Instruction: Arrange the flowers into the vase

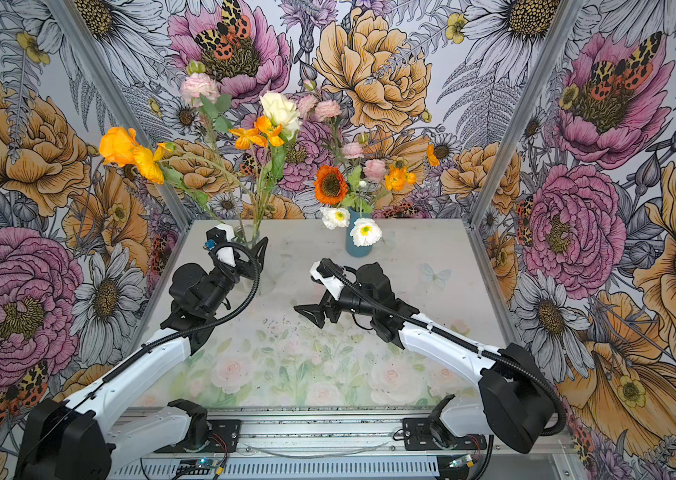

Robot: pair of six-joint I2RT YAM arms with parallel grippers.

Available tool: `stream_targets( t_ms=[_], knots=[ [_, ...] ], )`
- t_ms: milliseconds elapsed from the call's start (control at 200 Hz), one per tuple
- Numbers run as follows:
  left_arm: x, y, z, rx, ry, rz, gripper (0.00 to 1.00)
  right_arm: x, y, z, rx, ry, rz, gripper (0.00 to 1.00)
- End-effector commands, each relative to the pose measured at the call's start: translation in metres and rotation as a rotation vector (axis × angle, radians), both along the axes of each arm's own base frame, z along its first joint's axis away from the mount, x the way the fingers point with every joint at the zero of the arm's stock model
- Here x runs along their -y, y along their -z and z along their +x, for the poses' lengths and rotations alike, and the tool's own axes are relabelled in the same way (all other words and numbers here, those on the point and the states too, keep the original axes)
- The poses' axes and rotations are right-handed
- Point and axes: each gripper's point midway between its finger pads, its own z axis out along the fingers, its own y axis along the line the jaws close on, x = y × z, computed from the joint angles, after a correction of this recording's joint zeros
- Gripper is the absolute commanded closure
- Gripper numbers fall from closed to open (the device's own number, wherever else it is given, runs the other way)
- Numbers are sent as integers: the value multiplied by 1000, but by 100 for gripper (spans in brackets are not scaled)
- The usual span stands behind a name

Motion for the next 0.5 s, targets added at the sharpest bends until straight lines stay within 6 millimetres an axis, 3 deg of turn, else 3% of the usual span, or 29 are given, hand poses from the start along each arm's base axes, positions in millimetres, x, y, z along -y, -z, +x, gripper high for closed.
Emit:
stream_targets(
  t_ms=[0,495],
  knots=[
    [2,-85,-12,313,100,-98,72,0,3,3,87,-7,27,1],
    [22,-60,63,538,201,-53,73,-6,35,6,62,-3,17,0]
  ],
)
